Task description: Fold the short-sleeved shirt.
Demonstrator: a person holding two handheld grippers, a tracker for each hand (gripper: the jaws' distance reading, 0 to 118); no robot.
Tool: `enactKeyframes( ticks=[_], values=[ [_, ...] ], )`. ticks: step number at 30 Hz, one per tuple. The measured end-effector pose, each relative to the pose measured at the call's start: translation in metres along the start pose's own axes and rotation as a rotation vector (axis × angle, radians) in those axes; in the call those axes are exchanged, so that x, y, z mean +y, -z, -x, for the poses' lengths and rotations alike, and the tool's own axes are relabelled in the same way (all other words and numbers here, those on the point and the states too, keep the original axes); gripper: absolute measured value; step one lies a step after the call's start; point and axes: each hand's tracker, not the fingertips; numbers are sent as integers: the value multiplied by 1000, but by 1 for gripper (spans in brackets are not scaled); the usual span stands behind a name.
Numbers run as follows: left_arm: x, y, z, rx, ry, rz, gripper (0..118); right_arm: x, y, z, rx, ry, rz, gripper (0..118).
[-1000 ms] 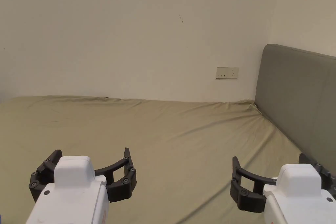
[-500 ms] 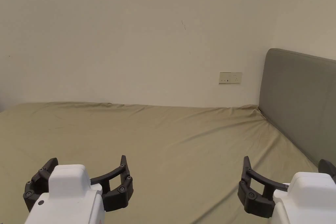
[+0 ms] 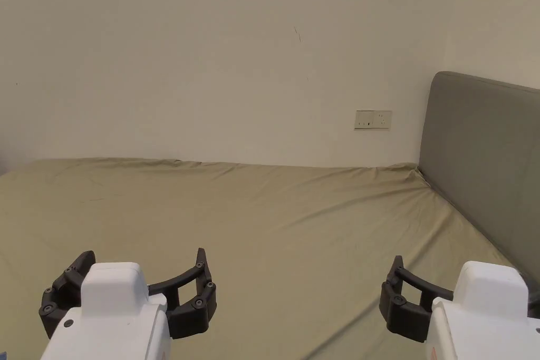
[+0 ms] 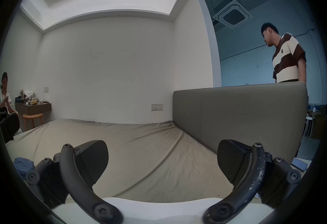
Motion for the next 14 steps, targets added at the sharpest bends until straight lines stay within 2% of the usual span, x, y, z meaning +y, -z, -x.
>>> enactKeyframes(
  ticks=[2,4,8,14],
  values=[
    [0,0,0,-1,-2,2,118,1,0,-3,63,70,40,118],
    [-1,0,0,-2,-2,7,118,-1,0,-5,92,105,51,118],
    [-3,1,-2,-5,5,16,118,0,2,-3,136,58,58,118],
    [-9,5,-6,-16,-2,39,118,-10,4,3,117,19,65,118]
  ],
)
